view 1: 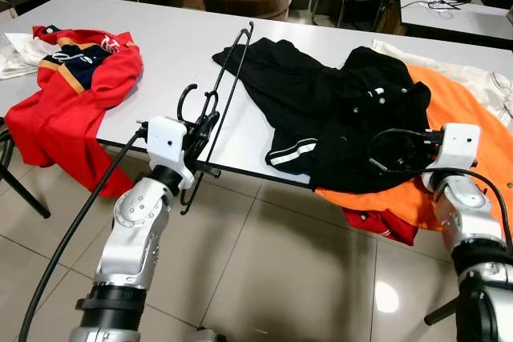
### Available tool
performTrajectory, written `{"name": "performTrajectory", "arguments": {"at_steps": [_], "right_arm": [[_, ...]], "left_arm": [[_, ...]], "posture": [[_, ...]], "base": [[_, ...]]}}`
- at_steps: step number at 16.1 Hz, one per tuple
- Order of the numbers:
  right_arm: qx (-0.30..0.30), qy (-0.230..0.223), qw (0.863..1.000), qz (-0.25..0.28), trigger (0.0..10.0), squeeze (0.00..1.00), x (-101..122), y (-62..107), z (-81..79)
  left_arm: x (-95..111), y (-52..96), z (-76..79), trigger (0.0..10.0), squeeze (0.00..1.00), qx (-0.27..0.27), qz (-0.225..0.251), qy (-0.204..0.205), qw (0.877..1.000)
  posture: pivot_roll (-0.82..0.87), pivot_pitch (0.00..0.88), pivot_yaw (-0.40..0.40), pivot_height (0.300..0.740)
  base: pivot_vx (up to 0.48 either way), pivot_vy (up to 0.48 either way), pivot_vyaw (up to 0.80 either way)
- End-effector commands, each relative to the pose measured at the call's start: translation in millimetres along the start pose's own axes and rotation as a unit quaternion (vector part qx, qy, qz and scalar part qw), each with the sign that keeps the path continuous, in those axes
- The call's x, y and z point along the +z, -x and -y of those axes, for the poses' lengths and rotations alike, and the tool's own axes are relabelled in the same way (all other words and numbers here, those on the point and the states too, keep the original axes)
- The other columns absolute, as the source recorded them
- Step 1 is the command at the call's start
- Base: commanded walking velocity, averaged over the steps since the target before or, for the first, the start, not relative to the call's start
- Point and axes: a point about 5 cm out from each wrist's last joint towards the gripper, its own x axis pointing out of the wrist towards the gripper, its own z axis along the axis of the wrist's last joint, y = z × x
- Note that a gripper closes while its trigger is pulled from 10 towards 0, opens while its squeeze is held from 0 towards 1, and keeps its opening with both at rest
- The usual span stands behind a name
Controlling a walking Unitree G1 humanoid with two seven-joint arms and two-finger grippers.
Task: Hang hanger
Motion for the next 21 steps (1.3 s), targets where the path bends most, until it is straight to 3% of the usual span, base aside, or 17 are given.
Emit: {"name": "performTrajectory", "arguments": {"at_steps": [1, 2, 4, 9, 14, 17, 20, 21], "right_arm": [[-0.005, -0.028, 0.999, -0.014, 10.0, 0.07, -1.6, -1.0, 4.0], [-0.005, -0.063, 0.997, -0.032, 0.0, 0.07, -6.2, -1.9, 2.1], [0.011, -0.084, 0.996, -0.038, 0.0, 0.08, -4.1, -6.2, -10.6], [0.03, -0.058, 0.998, 0.001, 0.0, 0.11, 8.6, -10.6, -24.4], [0.039, -0.046, 0.998, -0.003, 0.0, 0.16, -8.7, -5.3, -42.7], [0.041, -0.045, 0.998, 0.001, 0.0, 0.16, -8.4, -4.7, -40.4], [0.036, -0.044, 0.997, 0.056, 0.0, 0.16, 24.0, -11.3, -33.5], [0.039, -0.043, 0.994, 0.092, 0.0, 0.16, 46.5, -14.4, -31.3]], "left_arm": [[1.6, 3.1, -3.8, 10.0, 0.0, 0.001, -0.001, -0.001, 1.0], [1.7, 3.7, -4.0, 10.0, 0.0, 0.0, -0.002, -0.001, 1.0], [3.1, 1.8, -2.1, 10.0, 0.0, -0.002, -0.001, -0.002, 1.0], [5.3, 0.7, -5.7, 10.0, 0.0, 0.009, 0.003, -0.003, 1.0], [1.8, -3.9, 0.9, 10.0, 0.0, 0.006, 0.001, 0.002, 1.0], [-0.3, -7.4, 6.9, 10.0, 0.0, 0.001, 0.004, 0.009, 1.0], [-0.9, -10.2, 6.9, 10.0, 0.0, 0.003, 0.006, 0.012, 1.0], [-0.3, -10.9, 7.2, 10.0, 0.0, 0.003, 0.008, 0.013, 1.0]], "posture": [[0.01, 0.0, 0.021, 0.74], [0.01, 0.0, 0.022, 0.74], [0.02, 0.0, 0.017, 0.74], [0.03, 0.0, -0.002, 0.74], [0.01, 0.0, -0.012, 0.74], [-0.01, 0.0, -0.025, 0.74], [-0.02, 0.0, -0.027, 0.74], [-0.02, 0.0, -0.026, 0.74]], "base": [[0.0, 0.0, 0.0], [0.0, 0.0, 0.0], [0.0, 0.0, 0.0], [0.0, 0.0, 0.0], [0.0, 0.0, 0.0], [0.0, 0.0, 0.0], [0.0, 0.0, 0.0], [0.0, 0.0, 0.0]]}}
